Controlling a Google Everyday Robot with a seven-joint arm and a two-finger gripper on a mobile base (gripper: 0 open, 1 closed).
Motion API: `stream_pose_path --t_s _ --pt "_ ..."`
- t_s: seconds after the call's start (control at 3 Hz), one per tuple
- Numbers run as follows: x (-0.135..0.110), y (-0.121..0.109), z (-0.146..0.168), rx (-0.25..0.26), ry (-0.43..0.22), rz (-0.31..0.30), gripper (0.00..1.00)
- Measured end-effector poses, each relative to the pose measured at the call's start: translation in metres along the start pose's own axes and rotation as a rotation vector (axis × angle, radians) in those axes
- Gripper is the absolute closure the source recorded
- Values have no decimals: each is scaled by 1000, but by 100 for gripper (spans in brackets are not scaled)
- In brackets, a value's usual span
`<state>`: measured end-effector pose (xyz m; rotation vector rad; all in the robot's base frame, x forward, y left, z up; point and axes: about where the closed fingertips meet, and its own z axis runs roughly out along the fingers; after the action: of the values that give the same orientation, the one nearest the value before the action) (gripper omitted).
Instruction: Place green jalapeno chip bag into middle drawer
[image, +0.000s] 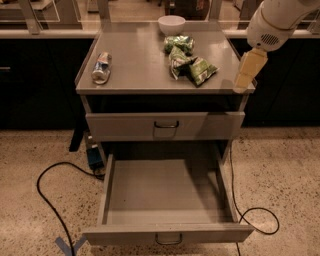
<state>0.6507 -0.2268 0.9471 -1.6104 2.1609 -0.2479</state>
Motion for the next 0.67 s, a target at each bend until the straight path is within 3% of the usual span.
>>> stream_pose_path --t_s 0.33,0.67 --pt "-11 -8 7 2 -1 -13 0" --pt "-35 -28 19 14 -48 -32 0"
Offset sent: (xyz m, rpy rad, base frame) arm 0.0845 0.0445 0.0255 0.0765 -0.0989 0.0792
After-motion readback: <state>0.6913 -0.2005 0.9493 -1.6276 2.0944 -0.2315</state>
